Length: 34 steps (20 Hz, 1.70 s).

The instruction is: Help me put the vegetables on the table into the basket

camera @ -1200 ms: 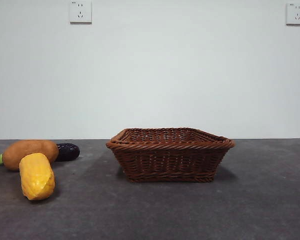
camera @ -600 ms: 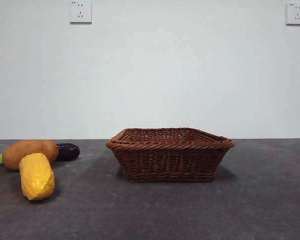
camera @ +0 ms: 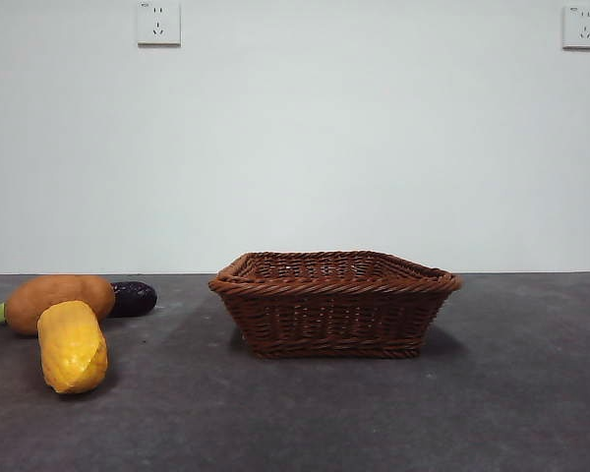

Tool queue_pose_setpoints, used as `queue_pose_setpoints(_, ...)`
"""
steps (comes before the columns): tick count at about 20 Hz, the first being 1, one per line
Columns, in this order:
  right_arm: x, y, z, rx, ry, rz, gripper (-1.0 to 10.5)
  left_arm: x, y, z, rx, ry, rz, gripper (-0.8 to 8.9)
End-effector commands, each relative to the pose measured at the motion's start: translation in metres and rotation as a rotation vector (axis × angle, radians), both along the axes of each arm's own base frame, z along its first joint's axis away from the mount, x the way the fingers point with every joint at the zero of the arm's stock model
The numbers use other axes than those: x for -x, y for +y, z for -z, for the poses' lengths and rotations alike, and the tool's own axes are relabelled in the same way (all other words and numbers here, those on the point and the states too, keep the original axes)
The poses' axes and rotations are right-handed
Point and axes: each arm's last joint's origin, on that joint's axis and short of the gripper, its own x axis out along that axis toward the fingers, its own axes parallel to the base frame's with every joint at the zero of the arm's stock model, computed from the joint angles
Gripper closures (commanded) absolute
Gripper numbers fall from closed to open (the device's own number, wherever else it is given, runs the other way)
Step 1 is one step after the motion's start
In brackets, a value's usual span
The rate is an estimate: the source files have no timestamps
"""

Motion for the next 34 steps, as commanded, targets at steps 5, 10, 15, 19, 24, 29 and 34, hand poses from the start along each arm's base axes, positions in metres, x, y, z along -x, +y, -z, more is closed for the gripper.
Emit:
queue_pose_setpoints(5,-0.04,0.006,0.005,-0.04,0.021,-0.018,3.5,-0.01,0.0,0.002,-0.002,0.026,0.009,1.56)
queue_pose_setpoints(10,-0.097,0.027,0.02,-0.02,0.092,-0.052,3.5,-0.026,0.001,0.007,0.002,0.084,0.01,1.56)
queue_pose_setpoints(15,-0.164,0.058,0.025,0.083,0.157,-0.053,3.5,-0.038,0.002,0.013,0.007,0.145,0.01,1.56)
queue_pose_setpoints(19,-0.214,0.08,0.043,0.132,0.214,-0.055,3.5,-0.044,0.003,0.016,0.007,0.162,0.009,1.56)
queue_pose_setpoints(24,-0.26,0.101,0.086,0.19,0.297,-0.05,3.5,-0.046,0.003,0.016,0.008,0.168,0.01,1.56)
queue_pose_setpoints(29,-0.282,0.111,0.126,0.201,0.36,-0.054,3.5,-0.046,0.003,0.016,0.008,0.168,0.009,1.56)
queue_pose_setpoints(34,-0.29,0.121,0.151,0.208,0.388,-0.043,4.8,-0.046,0.003,0.016,0.007,0.169,0.009,1.56)
